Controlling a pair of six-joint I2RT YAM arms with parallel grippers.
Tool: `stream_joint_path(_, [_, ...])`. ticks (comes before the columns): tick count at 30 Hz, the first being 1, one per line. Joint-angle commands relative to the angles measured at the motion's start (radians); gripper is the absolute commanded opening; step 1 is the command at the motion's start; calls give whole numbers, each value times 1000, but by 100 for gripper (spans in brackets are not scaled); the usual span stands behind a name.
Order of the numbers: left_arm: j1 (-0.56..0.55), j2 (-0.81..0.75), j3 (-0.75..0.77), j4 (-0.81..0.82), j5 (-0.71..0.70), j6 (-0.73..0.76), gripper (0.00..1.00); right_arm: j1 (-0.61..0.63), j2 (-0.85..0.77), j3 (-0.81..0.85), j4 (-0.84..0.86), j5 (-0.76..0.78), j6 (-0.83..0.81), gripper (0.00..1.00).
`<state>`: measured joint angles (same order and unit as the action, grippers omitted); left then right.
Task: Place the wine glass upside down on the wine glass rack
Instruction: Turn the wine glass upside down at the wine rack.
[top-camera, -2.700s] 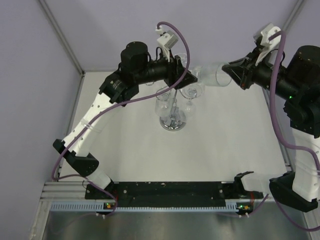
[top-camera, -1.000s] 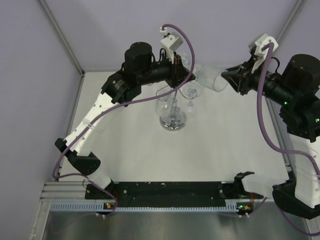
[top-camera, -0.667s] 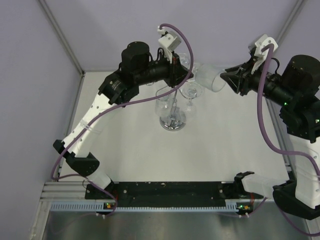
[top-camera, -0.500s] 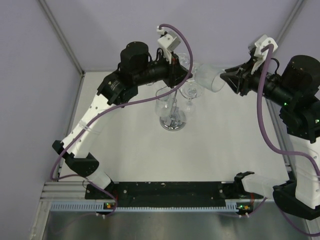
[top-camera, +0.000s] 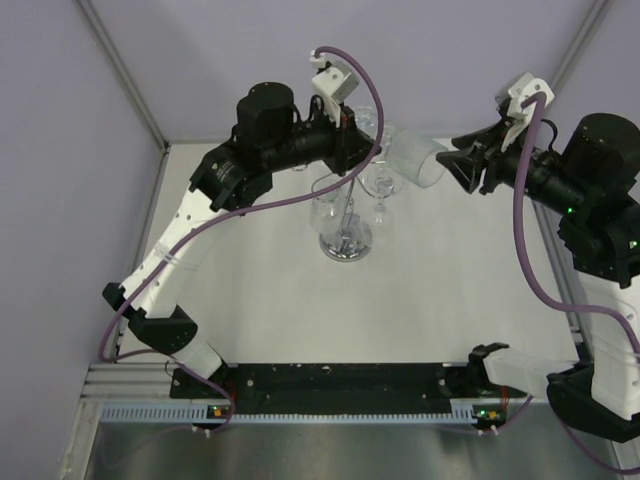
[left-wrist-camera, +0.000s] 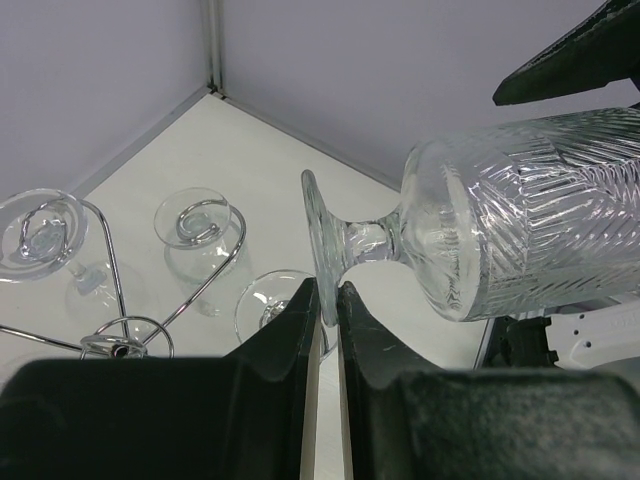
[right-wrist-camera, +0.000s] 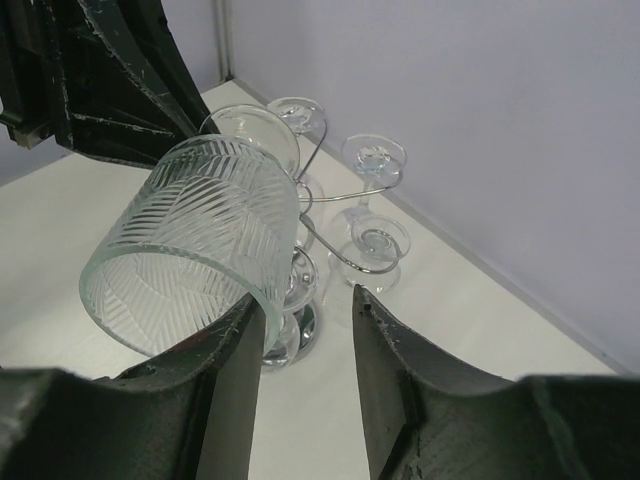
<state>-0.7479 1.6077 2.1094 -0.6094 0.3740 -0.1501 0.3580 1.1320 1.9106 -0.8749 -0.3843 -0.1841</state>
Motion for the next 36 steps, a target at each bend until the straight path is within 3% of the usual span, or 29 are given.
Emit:
stream_joint_path(1, [-1,-55,64,85,-1,-6,0,7,-21,-5,34,16,-23,41])
stream_joint_path(18, [-1,-52,83,65,-95,7,0,7,-15,-8,13,-22,-28,68])
stream_joint_path(36, [8,-121,44,53,-184,104,0,7,-54,-5,-7,16,-58,74])
